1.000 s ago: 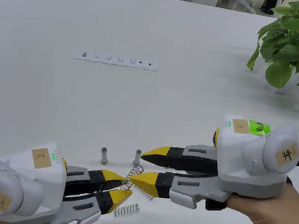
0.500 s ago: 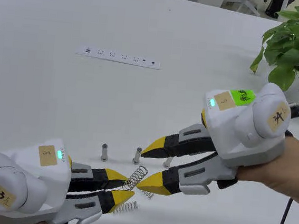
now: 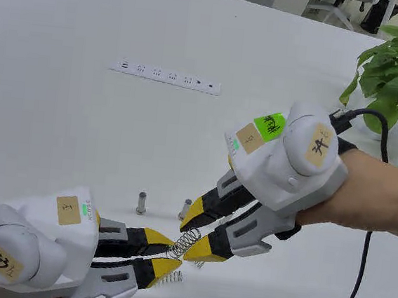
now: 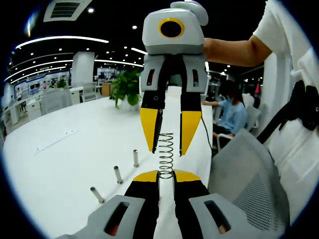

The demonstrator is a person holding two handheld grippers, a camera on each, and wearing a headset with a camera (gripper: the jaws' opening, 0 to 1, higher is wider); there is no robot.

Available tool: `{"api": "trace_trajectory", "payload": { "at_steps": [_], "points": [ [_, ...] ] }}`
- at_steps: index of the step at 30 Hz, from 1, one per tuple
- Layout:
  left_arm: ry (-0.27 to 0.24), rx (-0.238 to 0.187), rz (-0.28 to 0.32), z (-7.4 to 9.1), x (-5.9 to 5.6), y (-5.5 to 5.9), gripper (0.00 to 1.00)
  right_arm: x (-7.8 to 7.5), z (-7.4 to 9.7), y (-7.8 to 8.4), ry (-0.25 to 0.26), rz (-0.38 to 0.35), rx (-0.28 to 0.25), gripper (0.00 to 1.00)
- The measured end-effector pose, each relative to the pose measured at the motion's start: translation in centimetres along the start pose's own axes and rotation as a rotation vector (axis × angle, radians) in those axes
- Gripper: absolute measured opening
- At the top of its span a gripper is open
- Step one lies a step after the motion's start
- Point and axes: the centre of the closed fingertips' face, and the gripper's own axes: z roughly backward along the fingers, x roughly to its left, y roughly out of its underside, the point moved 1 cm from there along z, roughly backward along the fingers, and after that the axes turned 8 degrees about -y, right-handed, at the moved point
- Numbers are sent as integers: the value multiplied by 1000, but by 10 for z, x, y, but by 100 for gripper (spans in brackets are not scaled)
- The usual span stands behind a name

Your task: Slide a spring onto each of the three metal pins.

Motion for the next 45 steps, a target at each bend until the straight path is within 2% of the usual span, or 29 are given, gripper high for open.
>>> {"api": "trace_trajectory", "payload": {
  "at_steps": [10, 32, 39, 45],
  "points": [
    [3, -13, 5, 1, -1, 0, 9, 0, -3, -2, -22, 1, 6, 12],
    [-5, -15, -14, 1, -1, 3, 11, -1, -7, -1, -36, -1, 50, 12],
    [-14, -13, -7, 3, 1, 5, 14, -3, -9, -1, -37, 4, 61, 12],
    [-39, -13, 1, 7, 6, 8, 21, -6, -6, -2, -26, -1, 58, 12]
  ]
}}
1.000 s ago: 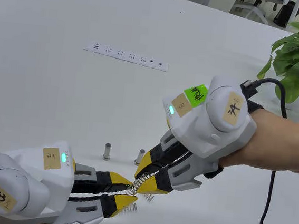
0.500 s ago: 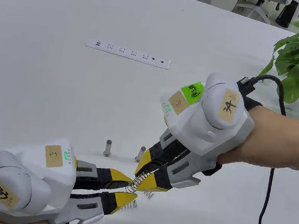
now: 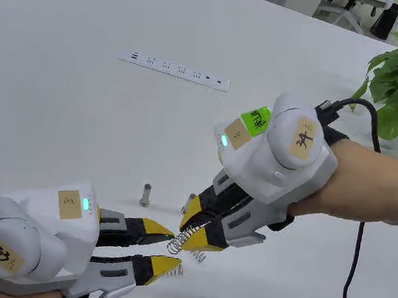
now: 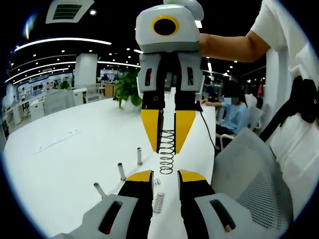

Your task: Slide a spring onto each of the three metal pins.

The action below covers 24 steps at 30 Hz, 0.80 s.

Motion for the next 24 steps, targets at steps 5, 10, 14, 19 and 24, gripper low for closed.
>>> {"api": "trace_trajectory", "payload": {
  "at_steps": [5, 10, 14, 19, 24],
  "points": [
    [-53, 19, -33, 6, 11, 8, 31, -7, 5, -3, 14, -6, -14, 12],
    [-82, 32, -41, 15, 21, 15, 37, -23, 13, -6, 56, -15, -12, 12],
    [-98, 49, -49, 21, 26, 23, 42, -38, 18, -8, 90, -25, -12, 12],
    [-118, 64, -51, 27, 32, 31, 49, -55, 20, -10, 123, -32, 0, 12],
    [-126, 81, -64, 28, 36, 38, 56, -74, 16, -9, 154, -37, 29, 12]
  ]
}}
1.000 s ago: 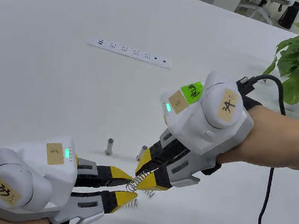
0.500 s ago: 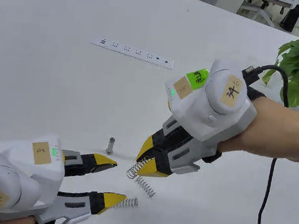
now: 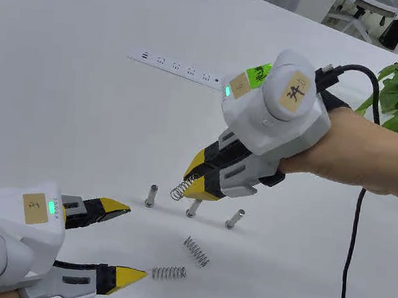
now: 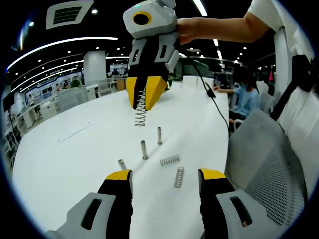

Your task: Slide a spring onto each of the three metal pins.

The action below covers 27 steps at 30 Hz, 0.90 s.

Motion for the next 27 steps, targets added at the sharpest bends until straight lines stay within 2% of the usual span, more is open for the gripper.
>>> {"api": "trace_trajectory", "payload": {
  "at_steps": [7, 15, 27],
  "points": [
    [0, -8, 3, -1, 3, 4, 67, -21, -13, 1, 33, 3, 49, 12],
    [4, -25, 18, -4, 6, 8, 79, -38, -32, 3, 33, -1, 86, 12],
    [-11, -27, 61, -6, 10, 14, 84, -50, -56, 11, -2, -9, 132, 12]
  ]
}}
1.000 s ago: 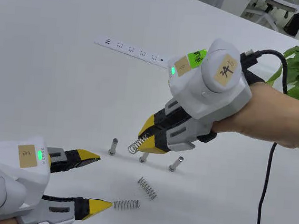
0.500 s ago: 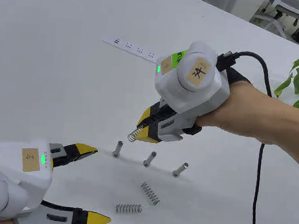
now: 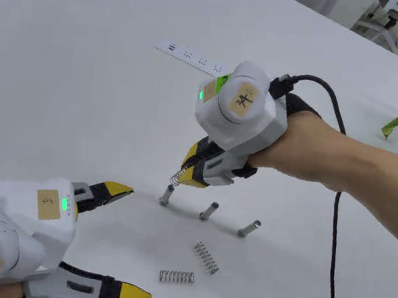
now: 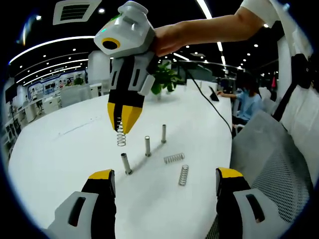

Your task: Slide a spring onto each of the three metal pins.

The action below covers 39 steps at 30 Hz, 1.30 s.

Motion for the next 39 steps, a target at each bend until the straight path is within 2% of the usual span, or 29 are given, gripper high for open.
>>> {"api": "trace_trajectory", "payload": {
  "at_steps": [25, 39],
  "points": [
    [10, -6, 32, -4, -2, 4, 84, -4, -23, 11, -25, 17, 65, 12],
    [13, -9, 39, -4, -1, 4, 84, -6, -38, 11, -25, 14, 67, 12]
  ]
}}
